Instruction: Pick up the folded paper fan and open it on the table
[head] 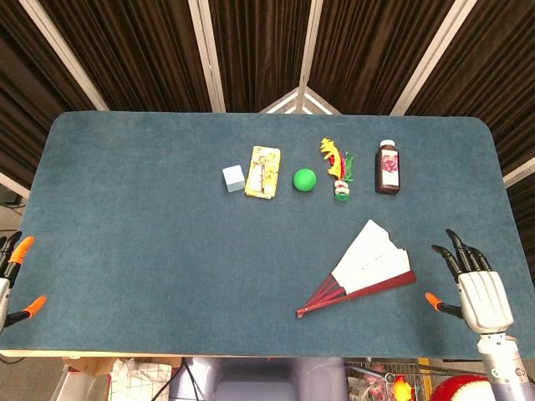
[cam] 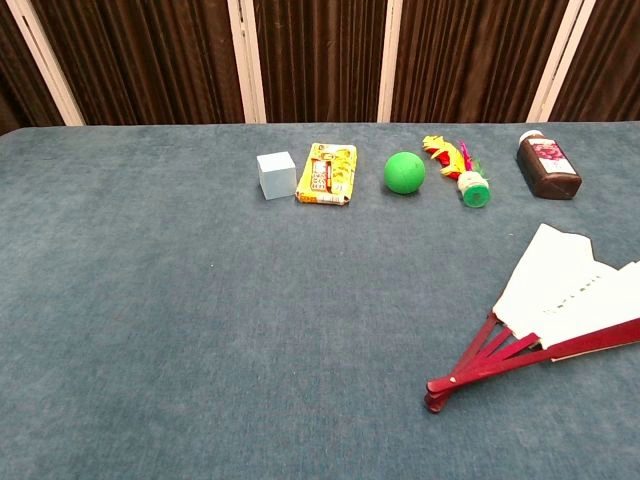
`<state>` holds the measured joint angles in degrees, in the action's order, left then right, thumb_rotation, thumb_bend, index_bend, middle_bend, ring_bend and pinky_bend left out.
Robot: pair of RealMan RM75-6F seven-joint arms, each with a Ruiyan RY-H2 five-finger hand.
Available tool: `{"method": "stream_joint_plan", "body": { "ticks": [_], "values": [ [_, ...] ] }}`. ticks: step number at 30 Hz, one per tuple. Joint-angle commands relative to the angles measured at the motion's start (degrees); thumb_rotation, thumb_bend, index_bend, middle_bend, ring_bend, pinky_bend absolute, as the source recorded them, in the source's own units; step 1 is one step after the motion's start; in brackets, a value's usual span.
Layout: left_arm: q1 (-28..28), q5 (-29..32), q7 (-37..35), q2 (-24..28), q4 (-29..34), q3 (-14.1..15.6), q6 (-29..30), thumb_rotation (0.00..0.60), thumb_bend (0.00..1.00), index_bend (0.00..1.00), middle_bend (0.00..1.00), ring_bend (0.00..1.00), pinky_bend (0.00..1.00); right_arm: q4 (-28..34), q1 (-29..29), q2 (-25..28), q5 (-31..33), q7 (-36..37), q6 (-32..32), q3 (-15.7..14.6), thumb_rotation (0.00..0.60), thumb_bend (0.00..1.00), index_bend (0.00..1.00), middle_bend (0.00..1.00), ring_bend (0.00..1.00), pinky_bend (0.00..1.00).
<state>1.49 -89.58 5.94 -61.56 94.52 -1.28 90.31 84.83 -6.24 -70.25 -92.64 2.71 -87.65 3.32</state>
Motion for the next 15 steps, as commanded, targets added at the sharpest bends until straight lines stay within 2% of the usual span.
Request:
{"method": "stream_joint_plan", "body": {
  "ticks": [1,10,15],
  "values": [
    [0.0,0.1,0.0,0.0,0.0,0.0,-0.1,0.6,0.21,0.0,0.0,0.0,0.0,-2.0,0.2,-1.1,-0.1,0.7,0.0,-0.7,0.6,0.06,0.25,0.06,0.18,0.2],
    [0.3,0.6,-0.3,0.0,0.2,-0.1,-0.7,0.6,0.21,0.0,0.0,0.0,0.0,-8.8,0.9,-6.3,-4.4,0.3,-2.8,-2.9,0.6,0.06,0.29,0.06,0.18,0.2],
    [0.3,0.7,-0.4,0.0,0.2,-0.2,-0.9,0.6,0.21,0.0,0.0,0.0,0.0,-12.4,1.0,-9.4,-5.2,-1.7,-1.8,-4.4,0.6,0.06,0.31,0.06,0.18,0.2]
  ]
}}
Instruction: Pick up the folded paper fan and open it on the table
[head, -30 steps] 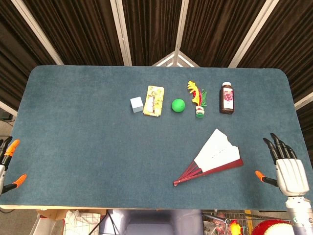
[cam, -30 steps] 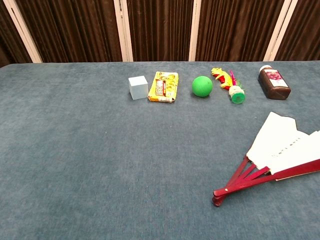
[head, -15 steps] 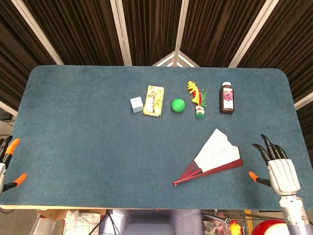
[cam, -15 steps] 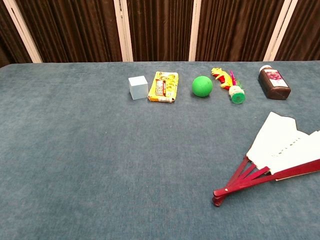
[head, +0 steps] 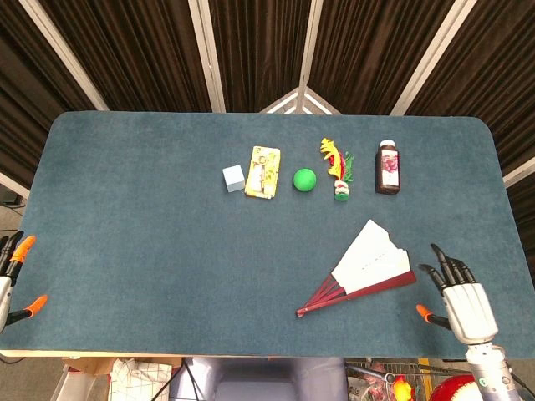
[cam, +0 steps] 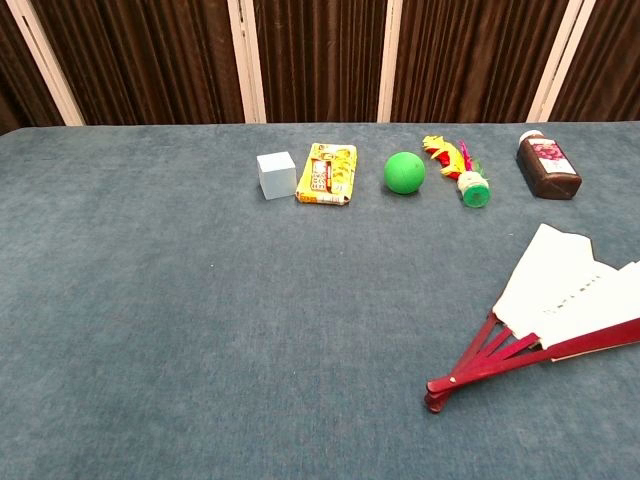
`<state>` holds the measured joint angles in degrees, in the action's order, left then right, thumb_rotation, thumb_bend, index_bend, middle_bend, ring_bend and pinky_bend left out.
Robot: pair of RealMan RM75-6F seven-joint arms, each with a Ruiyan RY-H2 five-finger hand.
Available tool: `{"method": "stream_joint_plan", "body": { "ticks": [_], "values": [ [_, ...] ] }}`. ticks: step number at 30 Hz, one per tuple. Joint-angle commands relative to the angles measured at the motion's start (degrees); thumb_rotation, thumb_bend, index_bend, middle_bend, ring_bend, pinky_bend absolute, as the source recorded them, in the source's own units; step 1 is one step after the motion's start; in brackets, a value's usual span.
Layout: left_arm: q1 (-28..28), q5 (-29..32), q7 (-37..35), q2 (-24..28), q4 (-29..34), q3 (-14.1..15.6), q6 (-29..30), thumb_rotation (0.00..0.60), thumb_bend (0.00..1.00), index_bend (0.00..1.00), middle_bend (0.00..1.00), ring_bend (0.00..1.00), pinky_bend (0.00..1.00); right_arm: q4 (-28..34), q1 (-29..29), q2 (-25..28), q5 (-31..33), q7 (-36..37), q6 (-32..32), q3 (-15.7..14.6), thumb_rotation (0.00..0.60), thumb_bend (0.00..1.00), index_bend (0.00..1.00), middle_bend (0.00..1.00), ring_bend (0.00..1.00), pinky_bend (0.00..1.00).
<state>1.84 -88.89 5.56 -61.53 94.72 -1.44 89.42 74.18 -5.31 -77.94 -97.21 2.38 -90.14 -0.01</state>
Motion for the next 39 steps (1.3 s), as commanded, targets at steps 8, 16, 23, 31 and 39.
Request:
{"method": "stream_joint_plan", "body": {
  "ticks": [8,16,23,31,39],
  "values": [
    [0.0,0.2,-0.2,0.1,0.0,0.0,0.0,0.6,0.21,0.0,0.0,0.0,0.0,-4.4,-1.1,-5.7,-1.5,-5.3,3.5,-2.2,0.6,0.07,0.34,0.06,0.18,0.2],
    [0.0,0.8,-0.4,0.1,0.0,-0.3,-0.2,0.6,0.21,0.0,0.0,0.0,0.0,-6.3,-3.0,-9.2,-1.4,-7.3,5.3,-1.4,0.6,0.14,0.41,0.06,0.18,0.2],
    [0.0,0.9,-0.3,0.1,0.0,-0.3,-0.3,0.6,0.21,0.0,0.0,0.0,0.0,-8.5,-3.9,-11.3,-0.5,-7.3,6.6,-1.0,0.6,0.18,0.43,0.06,0.18,0.2],
    [0.2,1.3,0.2,-0.1,0.0,-0.4,-0.6,0.6,0.21,0.0,0.0,0.0,0.0,-11.9,-4.5,-13.2,0.3,-7.0,8.2,-1.6,0.6,0.18,0.43,0.06,0.19,0.19],
    [0.2,1.5,0.7,-0.3,0.1,-0.4,-0.7,0.6,0.21,0.0,0.0,0.0,0.0,-14.2,-5.4,-14.9,0.0,-6.8,8.2,-1.6,0.6,0.19,0.43,0.06,0.19,0.19]
  ]
}}
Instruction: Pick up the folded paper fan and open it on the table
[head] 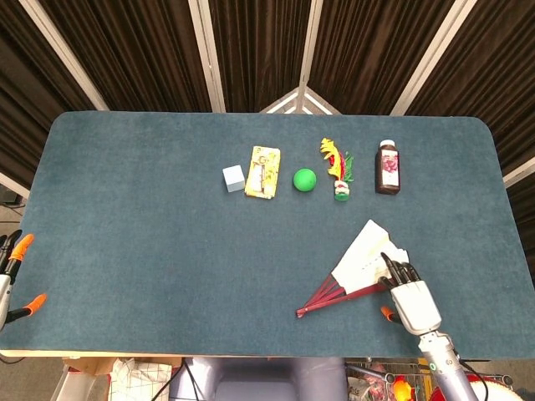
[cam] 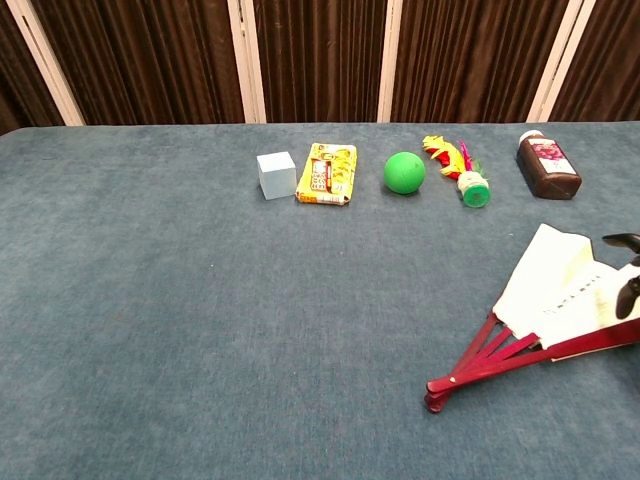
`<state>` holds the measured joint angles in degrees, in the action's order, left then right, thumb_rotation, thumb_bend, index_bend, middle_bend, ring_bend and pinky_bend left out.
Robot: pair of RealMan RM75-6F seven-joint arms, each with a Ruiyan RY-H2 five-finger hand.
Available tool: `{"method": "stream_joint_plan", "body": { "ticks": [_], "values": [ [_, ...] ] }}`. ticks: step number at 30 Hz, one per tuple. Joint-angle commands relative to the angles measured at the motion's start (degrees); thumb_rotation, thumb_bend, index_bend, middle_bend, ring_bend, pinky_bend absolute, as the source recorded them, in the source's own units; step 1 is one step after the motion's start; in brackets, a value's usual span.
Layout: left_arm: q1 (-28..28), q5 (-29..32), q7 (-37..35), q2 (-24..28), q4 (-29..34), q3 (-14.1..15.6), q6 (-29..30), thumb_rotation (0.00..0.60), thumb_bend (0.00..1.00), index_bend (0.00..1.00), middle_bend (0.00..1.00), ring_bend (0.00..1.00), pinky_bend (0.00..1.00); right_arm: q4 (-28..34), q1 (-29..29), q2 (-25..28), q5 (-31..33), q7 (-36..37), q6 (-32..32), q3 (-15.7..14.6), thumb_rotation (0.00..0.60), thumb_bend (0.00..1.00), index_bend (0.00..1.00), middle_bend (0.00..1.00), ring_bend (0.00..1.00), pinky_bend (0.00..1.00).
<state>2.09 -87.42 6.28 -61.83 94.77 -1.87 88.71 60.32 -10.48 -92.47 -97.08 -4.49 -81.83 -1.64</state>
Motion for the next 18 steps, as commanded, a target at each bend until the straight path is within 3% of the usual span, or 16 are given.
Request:
{"method": "stream_joint_plan", "body": {
  "ticks": [1,18],
  "values": [
    [0.0,0.1,0.0,0.0,0.0,0.0,0.1,0.6,0.21,0.0,0.0,0.0,0.0,-0.6,-0.3,-0.6,-0.2,0.1,-0.2,0.0,0.6,0.19,0.43,0.06,0.19,0.2],
    [0.1,0.7,0.8,-0.3,0.0,-0.2,-0.3,0.6,0.21,0.0,0.0,0.0,0.0,-4.2,-2.3,-3.8,0.1,0.6,0.6,0.3,0.6,0.28,0.49,0.06,0.2,0.2]
  ]
}}
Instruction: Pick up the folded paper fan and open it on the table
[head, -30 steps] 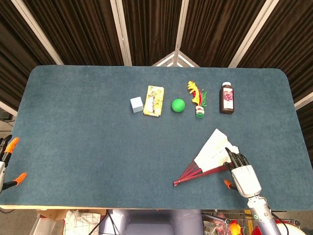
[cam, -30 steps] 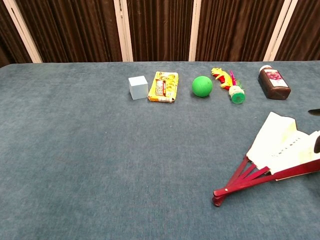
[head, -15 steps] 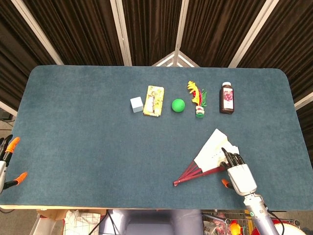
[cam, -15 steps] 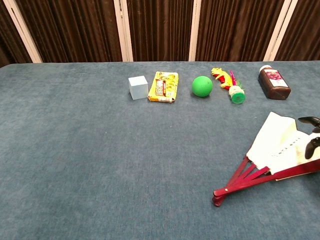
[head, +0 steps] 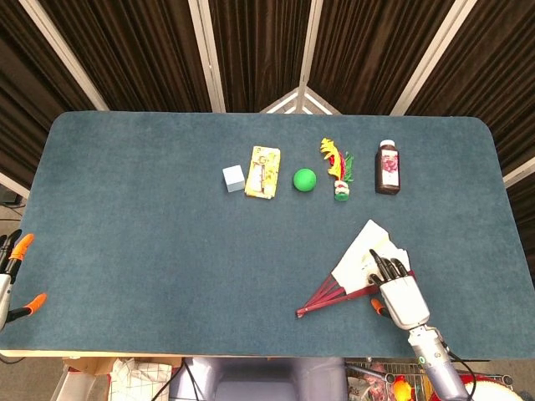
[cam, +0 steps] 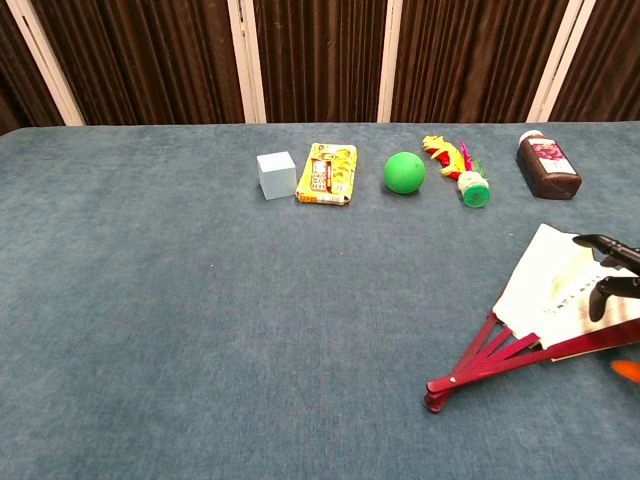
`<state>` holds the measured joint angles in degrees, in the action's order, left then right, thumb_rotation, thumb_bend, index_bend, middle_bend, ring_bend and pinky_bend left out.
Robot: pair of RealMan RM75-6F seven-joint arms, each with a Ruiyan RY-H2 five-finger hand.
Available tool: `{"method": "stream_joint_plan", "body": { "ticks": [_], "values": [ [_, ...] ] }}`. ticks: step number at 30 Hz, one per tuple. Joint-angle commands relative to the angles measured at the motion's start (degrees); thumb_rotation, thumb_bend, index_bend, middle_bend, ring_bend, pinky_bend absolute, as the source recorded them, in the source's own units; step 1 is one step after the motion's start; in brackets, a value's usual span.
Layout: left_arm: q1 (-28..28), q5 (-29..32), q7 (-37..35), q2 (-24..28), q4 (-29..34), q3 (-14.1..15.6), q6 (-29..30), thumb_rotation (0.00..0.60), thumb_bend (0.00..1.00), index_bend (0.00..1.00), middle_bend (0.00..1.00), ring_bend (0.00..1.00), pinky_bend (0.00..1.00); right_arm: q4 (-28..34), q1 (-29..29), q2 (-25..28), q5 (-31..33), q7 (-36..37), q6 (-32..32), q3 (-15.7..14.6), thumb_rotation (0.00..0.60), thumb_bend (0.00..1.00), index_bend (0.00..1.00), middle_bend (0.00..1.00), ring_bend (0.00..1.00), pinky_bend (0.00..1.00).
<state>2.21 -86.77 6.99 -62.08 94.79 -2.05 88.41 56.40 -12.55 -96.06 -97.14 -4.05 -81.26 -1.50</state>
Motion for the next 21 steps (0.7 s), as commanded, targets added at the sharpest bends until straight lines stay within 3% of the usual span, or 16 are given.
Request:
{"method": "stream_joint_plan", "body": {
  "ticks": [1,21],
  "values": [
    [0.0,0.0,0.2,-0.1,0.0,0.0,-0.1,0.6,0.21,0.0,0.0,0.0,0.0,-0.4,-0.3,-0.4,0.1,0.3,0.1,0.0,0.6,0.28,0.49,0.06,0.2,0.2],
    [0.2,0.4,1.4,-0.5,0.1,0.0,-0.5,0.6,0.21,0.0,0.0,0.0,0.0,-3.0,-1.8,-2.9,0.7,1.6,0.9,-0.2,0.6,0.32,0.55,0.07,0.21,0.2]
  ]
}}
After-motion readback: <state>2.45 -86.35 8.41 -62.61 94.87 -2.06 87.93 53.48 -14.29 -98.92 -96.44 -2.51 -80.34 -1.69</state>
